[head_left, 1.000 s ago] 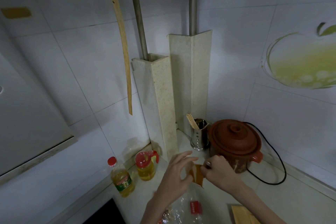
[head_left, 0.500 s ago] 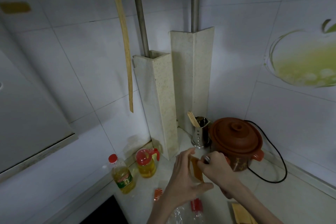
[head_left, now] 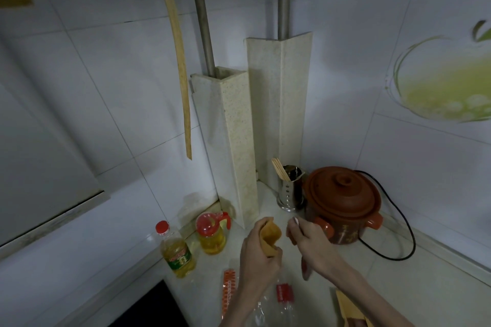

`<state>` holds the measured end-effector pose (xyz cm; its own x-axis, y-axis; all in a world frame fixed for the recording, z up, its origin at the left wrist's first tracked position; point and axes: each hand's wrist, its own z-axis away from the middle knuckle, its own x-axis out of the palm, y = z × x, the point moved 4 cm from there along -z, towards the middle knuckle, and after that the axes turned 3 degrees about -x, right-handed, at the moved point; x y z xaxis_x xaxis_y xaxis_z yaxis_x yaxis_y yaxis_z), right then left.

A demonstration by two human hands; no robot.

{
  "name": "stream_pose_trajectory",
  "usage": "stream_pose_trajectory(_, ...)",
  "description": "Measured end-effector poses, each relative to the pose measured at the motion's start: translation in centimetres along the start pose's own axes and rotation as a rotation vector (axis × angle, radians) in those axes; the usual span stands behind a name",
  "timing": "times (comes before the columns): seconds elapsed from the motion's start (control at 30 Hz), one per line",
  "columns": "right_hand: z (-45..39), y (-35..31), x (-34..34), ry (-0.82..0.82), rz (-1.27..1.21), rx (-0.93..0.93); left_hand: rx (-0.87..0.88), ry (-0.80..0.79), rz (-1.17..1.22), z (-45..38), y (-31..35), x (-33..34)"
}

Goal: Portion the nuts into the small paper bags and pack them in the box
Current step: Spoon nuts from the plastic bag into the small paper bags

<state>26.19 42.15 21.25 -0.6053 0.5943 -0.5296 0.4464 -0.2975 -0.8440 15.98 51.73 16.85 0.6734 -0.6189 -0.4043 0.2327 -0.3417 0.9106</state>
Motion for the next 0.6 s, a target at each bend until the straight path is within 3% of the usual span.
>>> stream_pose_trajectory(0.13, 0.9, 2.6, 0.6, -0.052, 0.045, 0.069, -0.115, 0.000, 0.030, 0.3, -2.5, -0.1)
stream_pose_trajectory(0.33, 2.4, 8.6, 0.8, -0.024, 0.221, 0.258, -0.529, -0.051, 0.046, 1.6, -9.4, -0.6)
stream_pose_trajectory(0.6, 3.8, 15.9, 0.0, -0.023, 0.248, 0.414, -0.682, -0.051, -0.016, 4.1, -14.8, -0.9)
